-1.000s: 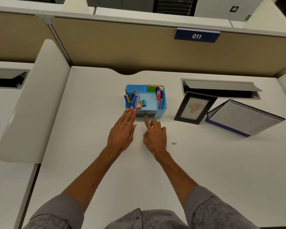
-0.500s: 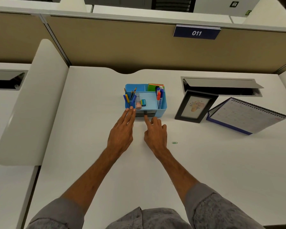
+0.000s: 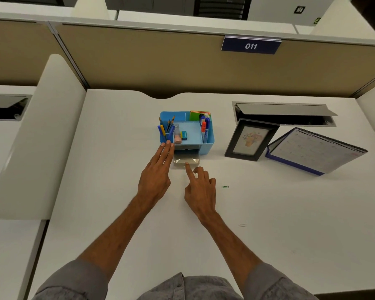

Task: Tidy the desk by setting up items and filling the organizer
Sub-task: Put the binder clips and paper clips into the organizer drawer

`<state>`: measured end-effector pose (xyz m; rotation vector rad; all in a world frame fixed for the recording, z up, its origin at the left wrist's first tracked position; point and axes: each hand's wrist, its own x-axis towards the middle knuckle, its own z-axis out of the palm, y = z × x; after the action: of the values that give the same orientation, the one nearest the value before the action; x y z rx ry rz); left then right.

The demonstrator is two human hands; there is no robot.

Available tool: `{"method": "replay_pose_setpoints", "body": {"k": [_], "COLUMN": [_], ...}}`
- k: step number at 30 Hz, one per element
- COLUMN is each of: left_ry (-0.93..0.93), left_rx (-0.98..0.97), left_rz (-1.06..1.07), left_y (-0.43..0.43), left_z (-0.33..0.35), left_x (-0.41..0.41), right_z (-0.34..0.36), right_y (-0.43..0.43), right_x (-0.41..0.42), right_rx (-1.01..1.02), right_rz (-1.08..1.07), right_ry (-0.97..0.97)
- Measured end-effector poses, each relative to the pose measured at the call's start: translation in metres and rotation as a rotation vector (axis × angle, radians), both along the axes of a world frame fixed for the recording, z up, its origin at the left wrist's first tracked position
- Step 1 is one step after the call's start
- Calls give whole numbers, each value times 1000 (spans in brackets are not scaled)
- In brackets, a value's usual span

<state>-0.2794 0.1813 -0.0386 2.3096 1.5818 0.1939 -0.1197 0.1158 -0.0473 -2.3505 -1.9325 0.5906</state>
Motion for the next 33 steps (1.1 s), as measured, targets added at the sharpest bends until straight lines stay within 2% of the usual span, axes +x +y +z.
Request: {"method": "replay_pose_setpoints", "body": {"k": [21, 26, 30, 33], "left_ry": [-4, -112, -243, -261], "left_rx": [0, 50, 25, -14], "left_rz": [-15, -15, -106, -181], "left_y": [-8, -30, -63, -91], "left_z": [8, 12, 11, 6], "left_x": [0, 8, 39, 68], "right_z": [14, 16, 22, 29], "right_y": [-25, -57, -67, -62], "right_x": [11, 47, 88, 108], "right_rx": [73, 142, 215, 219], "right_rz": [12, -62, -196, -220], "right_ry": [34, 24, -20, -62]}}
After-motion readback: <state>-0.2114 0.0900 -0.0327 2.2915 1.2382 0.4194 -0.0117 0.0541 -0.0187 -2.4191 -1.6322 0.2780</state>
